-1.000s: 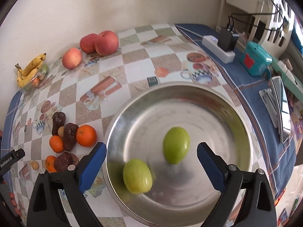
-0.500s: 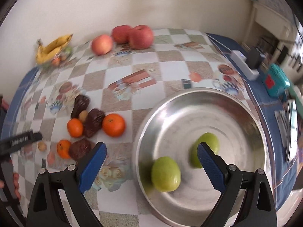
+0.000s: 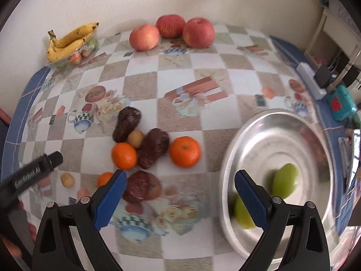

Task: Organize fruits
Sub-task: 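Lift both open tools out of the bowl back toward the fruit, then grasp the brown kiwi with the left tool while the right grasps a red date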

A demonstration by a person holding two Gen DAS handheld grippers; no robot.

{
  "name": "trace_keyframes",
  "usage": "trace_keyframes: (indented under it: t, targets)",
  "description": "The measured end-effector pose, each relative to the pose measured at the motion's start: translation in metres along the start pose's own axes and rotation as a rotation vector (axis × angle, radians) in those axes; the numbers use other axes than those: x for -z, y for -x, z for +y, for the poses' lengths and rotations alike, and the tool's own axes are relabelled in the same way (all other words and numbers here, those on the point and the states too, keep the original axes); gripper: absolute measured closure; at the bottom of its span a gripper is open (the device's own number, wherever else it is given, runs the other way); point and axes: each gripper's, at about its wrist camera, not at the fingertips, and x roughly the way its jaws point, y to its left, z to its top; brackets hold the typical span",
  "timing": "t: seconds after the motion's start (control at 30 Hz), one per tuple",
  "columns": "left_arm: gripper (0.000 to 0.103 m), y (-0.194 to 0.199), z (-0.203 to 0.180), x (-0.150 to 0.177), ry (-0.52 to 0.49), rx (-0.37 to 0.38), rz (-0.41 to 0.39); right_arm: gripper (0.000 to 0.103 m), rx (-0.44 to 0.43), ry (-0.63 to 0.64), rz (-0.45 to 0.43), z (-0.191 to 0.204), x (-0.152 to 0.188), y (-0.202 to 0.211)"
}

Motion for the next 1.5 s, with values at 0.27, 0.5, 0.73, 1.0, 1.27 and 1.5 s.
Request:
trace_keyframes:
  t: [0.27,0.5,0.73,1.0,1.27,1.5]
  targets:
    - [0.000,-0.007,0.001,0.001,0.007,0.038,0.024,0.007,-0.050,-0.097,0.076,0.004,0.005,-0.024]
    - [0.000,-0.015,0.001,0.013,0.012,0.085,0.079,0.007,-0.072,-0.122,0.091,-0.001,0.012,-0.026]
    - [0.001,-0.027,-0.006,0.020,-0.008,0.075,0.124,0.007,-0.089,-0.101,0.146,0.006,0.020,-0.041]
    - [0.018,-0.024,-0.013,0.024,-0.008,0.086,0.127,0.014,-0.135,-0.141,0.135,-0.003,0.021,-0.041]
    - [0.063,-0.020,-0.031,0.026,-0.054,0.122,0.127,0.050,-0.206,-0.148,0.128,0.002,0.019,-0.036]
    - [0.074,-0.015,-0.037,0.029,-0.045,0.165,0.134,0.066,-0.215,-0.173,0.146,0.004,0.016,-0.040]
